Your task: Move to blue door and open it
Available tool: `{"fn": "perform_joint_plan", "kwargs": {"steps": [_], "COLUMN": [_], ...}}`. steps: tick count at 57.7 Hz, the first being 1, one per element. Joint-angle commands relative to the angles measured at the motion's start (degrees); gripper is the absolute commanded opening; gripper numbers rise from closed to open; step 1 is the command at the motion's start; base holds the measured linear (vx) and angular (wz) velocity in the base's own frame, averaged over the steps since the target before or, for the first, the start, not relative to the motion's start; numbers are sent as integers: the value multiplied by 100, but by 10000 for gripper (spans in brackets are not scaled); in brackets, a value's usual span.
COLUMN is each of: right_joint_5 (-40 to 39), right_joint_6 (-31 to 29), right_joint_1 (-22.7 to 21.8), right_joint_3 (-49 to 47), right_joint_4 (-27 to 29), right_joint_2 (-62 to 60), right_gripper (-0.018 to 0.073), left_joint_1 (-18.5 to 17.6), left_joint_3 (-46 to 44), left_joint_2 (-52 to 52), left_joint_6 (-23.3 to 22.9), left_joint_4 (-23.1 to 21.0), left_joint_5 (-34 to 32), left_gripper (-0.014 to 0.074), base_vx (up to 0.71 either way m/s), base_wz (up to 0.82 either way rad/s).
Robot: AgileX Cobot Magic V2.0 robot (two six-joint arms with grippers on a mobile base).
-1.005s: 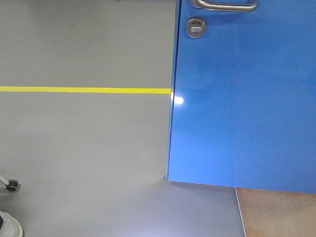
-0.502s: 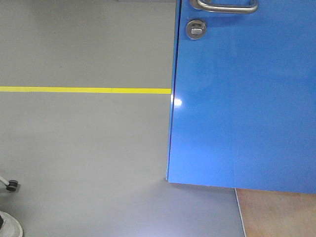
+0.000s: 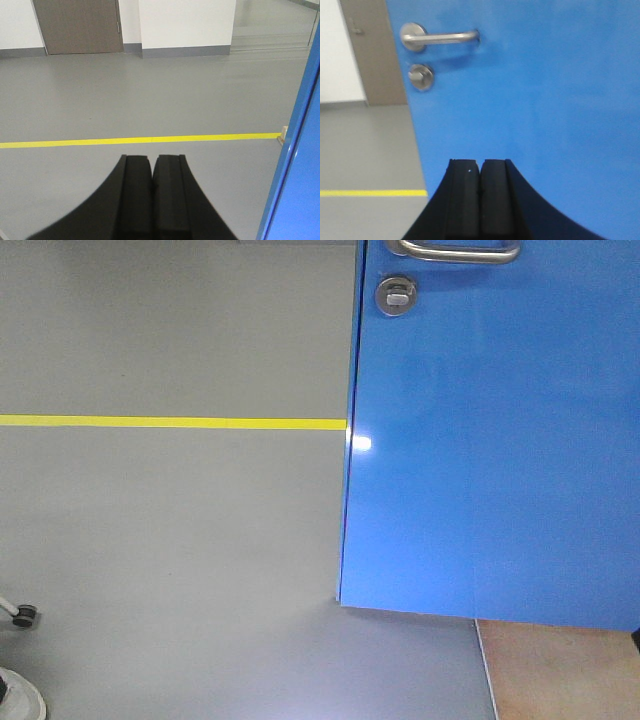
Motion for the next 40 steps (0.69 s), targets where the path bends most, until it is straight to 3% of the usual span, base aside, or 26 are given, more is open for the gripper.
{"fn": "perform_joint_plan", "kwargs": {"steps": [1,8,12,20,40], "right_joint_5": [-516,-741,-913,-544,-527], "right_joint_6": [796,1864,2154,2028,1905], "right_joint_1": [2,2,2,1,1], "right_joint_3": [-33,460,821,948,951], "right_joint_4": [-1074,-1948,-2182,-2405,-2227], "right_joint_2": [46,-197,-533,-821,-862], "right_gripper": [12,12,12,12,12], "left_joint_1": [-37,-37,-37,-37,-37], "left_joint_3": [-149,-149,-149,-149,-149], "left_joint_2": [-68,-68,-68,-73,-66], "left_joint_6": [-39,-39,-39,-39,-39], "left_joint_4": [-12,-12,-12,-12,-12], "left_joint_5": [-487,-487,-487,-484,-489], "left_gripper": [73,73,73,73,73], "base_vx": [0,0,0,0,0], "base_wz": [0,0,0,0,0]}}
